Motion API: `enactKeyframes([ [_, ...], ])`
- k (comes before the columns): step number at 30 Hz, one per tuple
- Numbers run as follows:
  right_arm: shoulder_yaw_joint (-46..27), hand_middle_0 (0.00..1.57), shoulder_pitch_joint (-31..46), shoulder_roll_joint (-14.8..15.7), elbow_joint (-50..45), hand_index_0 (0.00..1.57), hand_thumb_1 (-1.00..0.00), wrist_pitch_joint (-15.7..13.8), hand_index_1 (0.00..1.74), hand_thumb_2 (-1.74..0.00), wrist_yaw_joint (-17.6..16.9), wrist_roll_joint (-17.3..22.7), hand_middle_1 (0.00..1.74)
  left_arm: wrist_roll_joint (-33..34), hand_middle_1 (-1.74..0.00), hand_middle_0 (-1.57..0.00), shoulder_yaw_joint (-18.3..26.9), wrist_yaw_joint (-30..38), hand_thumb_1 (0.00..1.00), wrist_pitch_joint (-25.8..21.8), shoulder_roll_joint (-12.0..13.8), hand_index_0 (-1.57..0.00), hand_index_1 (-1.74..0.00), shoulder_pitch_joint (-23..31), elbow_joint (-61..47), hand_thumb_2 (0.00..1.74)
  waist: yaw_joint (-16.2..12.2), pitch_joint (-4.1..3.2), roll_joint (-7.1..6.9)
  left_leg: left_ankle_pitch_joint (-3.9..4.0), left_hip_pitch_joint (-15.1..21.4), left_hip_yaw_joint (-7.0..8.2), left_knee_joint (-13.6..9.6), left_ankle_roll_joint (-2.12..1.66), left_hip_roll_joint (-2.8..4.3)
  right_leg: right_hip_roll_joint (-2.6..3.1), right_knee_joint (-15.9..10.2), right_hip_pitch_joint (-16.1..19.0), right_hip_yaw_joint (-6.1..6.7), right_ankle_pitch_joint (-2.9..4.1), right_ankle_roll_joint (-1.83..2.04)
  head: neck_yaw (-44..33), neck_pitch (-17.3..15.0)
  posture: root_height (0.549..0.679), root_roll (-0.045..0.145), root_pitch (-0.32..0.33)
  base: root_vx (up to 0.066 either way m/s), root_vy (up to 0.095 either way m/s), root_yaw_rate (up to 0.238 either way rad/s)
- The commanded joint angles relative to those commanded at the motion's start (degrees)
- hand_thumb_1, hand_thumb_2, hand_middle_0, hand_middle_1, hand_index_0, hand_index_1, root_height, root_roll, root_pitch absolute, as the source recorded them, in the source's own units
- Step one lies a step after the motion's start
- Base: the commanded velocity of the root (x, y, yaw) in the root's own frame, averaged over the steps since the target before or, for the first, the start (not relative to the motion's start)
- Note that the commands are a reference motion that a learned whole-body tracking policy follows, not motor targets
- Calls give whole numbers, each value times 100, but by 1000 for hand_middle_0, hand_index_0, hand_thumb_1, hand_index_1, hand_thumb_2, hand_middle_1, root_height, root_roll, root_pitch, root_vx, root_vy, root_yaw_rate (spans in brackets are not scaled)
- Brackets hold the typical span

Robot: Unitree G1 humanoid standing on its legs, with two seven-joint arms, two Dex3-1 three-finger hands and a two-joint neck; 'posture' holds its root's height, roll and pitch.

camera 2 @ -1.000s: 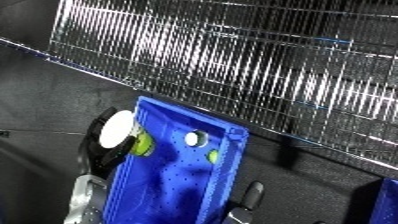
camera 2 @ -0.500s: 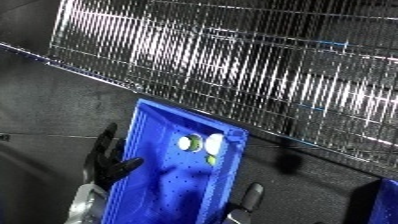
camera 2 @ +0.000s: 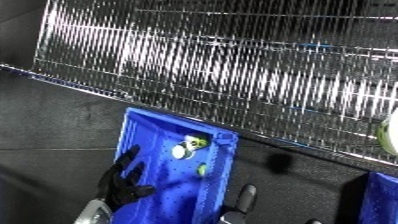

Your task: Pick up the object and place it into the box

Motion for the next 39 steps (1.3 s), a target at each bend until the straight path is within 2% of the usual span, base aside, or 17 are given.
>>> enactKeyframes([
  [9, -1, 0, -191, -39, 5, 0, 0, 29, 0, 0, -63, -99, 0, 387, 0, 0, -339, 98, 0, 135, -131, 0, 0, -71, -97, 0, -120, 0, 123, -27, -18, 104, 73, 10, 26, 17, -52, -79, 116, 145, 51, 1513, -82, 654, 32, 94, -19, 12, -103],
  [14, -46, 0, -258, -90, 24, 0, 0, 40, 0, 0, -56, -190, 0, 536, 0, 0, -544, 172, 0, 161, -233, 0, 0, -73, -218, 0, -173, 0, 246, 12, 17, 140, 20, 16, 45, 6, -1, -123, 156, 170, 67, 2501, -74, 653, 31, 93, -15, 38, -56],
  [21, -74, 0, -298, -180, -41, 0, 0, 53, 0, 0, 28, -286, 0, 651, 0, 0, -743, 403, 0, 154, -359, 0, 0, -34, -402, 0, -231, 0, 375, 29, 78, 138, -5, 18, 31, -37, 98, -157, 166, 169, 68, 2997, -164, 652, 34, 85, -9, 31, -57],
  [24, -24, 0, -297, -201, -123, 0, 0, 68, 0, 0, 276, -343, 0, 684, 0, 0, -775, 458, 0, 219, -348, 0, 0, -47, -472, 0, -260, 0, 393, 33, 114, 147, -16, 20, 34, -48, 133, -161, 172, 169, 66, 3195, -284, 651, 35, 81, -4, 23, -87],
  [30, 264, 0, -309, -273, -452, 0, 0, 196, 0, 0, 1147, -448, 0, 766, 0, 0, -852, 555, 0, 232, -324, 0, 0, -29, -631, 0, -299, 0, 399, 41, 156, 162, -39, 4, 48, -63, 169, -168, 188, 156, 66, 3474, -361, 651, 37, 78, -9, 9, -52],
  [34, 502, 0, -283, -387, -1002, 0, 0, 163, 0, 0, 1437, -432, 0, 804, 0, 0, -883, 616, 0, 301, -260, 0, 0, 15, -773, 0, -321, 0, 381, 51, 157, 171, -45, -12, 55, -72, 157, -179, 186, 169, 75, 3480, -358, 651, 38, 80, -16, -4, -46],
  [37, 711, 0, -241, -526, -1892, 0, 0, 83, 0, 0, 1297, -521, 0, 778, 0, 0, -900, 682, 0, 319, -219, 0, 0, 113, -919, 0, -366, 0, 349, 64, 154, 192, -57, -30, 77, -68, 136, -191, 195, 178, 78, 3335, -343, 651, 39, 83, -21, 3, -67],
  [39, 813, 0, -133, -659, -2819, 0, 0, -143, 0, 0, 856, -643, 0, 744, 0, 0, -894, 725, 0, 313, -192, 0, 0, 202, -1008, 0, -416, 0, 317, 70, 148, 213, -63, -38, 101, -64, 137, -210, 209, 179, 80, 3145, -302, 651, 39, 85, -20, 7, -72],
])
